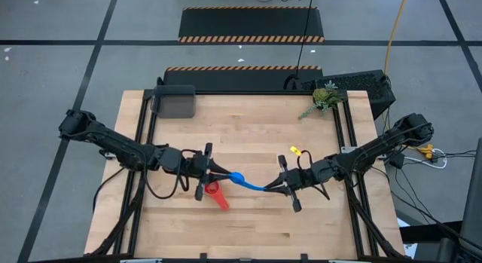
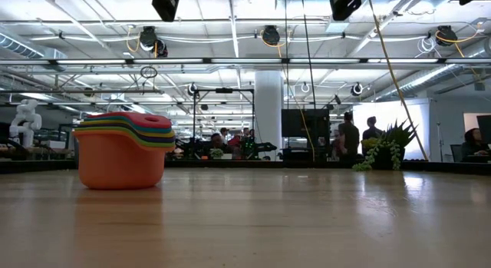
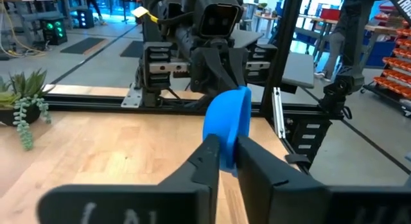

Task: Nest measuring cups in basket
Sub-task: Stack the blue measuring cup on top of the red measuring cup

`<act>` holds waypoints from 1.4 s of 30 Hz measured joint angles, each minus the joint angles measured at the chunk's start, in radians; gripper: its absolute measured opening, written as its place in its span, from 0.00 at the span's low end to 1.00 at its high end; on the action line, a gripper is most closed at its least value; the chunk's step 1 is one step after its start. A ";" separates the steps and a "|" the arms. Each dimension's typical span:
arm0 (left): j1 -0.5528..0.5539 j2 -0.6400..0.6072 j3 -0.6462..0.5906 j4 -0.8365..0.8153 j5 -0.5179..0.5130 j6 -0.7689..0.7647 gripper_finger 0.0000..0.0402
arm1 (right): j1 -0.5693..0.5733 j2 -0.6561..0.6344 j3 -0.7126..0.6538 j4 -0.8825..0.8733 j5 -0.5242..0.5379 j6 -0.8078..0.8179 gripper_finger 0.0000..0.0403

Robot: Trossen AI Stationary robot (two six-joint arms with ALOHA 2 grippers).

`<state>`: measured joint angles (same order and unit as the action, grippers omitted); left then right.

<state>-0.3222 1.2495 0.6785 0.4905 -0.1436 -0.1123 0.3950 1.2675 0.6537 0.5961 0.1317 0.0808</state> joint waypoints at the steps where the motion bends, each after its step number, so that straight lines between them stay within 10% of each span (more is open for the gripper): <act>1: 0.000 0.000 0.000 0.002 0.001 -0.001 0.09 | 0.000 0.000 0.000 0.000 -0.001 -0.004 0.00; 10: -0.002 -0.037 0.000 -0.008 0.022 -0.103 0.02 | 0.009 0.000 0.000 0.010 0.033 -0.016 0.07; 28: -0.080 -0.136 0.000 -0.085 -0.027 -0.128 0.01 | 0.123 -0.045 0.000 -0.165 0.378 -0.130 0.63; 42: -0.071 -0.172 -0.001 -0.174 -0.060 -0.191 0.01 | 0.262 -0.034 0.001 -0.215 0.742 -0.568 0.66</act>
<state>-0.3935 1.0778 0.6777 0.3167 -0.2033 -0.3030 0.6568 1.2338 0.6548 0.3808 0.8733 -0.4873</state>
